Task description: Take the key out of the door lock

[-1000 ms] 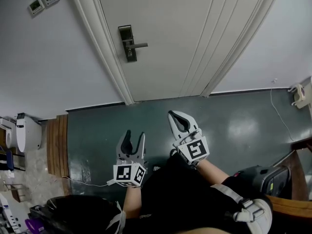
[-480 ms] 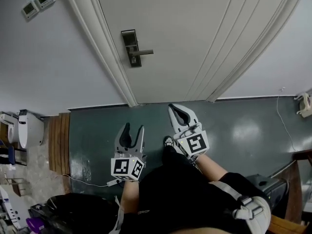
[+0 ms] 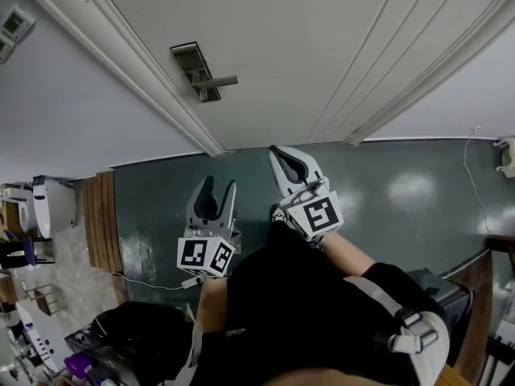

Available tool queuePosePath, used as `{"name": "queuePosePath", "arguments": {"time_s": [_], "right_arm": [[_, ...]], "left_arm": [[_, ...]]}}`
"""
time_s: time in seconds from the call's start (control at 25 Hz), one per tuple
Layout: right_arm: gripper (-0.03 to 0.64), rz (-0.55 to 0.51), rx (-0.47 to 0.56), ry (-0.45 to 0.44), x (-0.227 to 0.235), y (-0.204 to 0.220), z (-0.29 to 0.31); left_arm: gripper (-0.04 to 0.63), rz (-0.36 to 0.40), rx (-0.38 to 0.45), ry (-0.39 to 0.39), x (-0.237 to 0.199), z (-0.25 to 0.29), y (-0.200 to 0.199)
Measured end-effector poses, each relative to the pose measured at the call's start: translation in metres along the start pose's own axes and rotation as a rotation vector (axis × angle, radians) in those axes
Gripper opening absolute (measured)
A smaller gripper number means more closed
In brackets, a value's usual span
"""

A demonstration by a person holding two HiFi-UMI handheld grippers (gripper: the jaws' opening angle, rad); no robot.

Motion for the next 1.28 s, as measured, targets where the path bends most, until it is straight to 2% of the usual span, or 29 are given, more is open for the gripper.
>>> {"name": "queuePosePath", "arguments": {"time_s": [0.44,0.84,1.0,1.28], "right_arm": [[0.008,0.043,-0.020,-0.031,0.056,0.027,0.038],[0.008,0.046,-0.011,-0.032,0.063,0.033,0.079],[0.008,0.026,-0.018,-0.008,0.058,0.034,0.102],[0.008,0.005,-0.023,0.075,0.043,0.021,0.160]], "left_arm": [[0.219,-0.019,-0.071,-0.035,-0.010,0.069,0.009],[0.218,-0.028,-0.080,-0.039,-0.041,0.096,0.002],[0.218,-0.039,-0.090,-0.008,-0.066,0.110,-0.004],[0.218,-0.061,-0.098,0.099,-0.123,0.137,-0.036]]}}
Point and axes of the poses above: the fingertips, and each gripper's own axes: z forward along the fingers, x to its right, y out of its underside, the point moved 3 cm from there along -z, backward along the fingers, and after that the axes turned 5 degrees about -z, right-handed, at the moved point
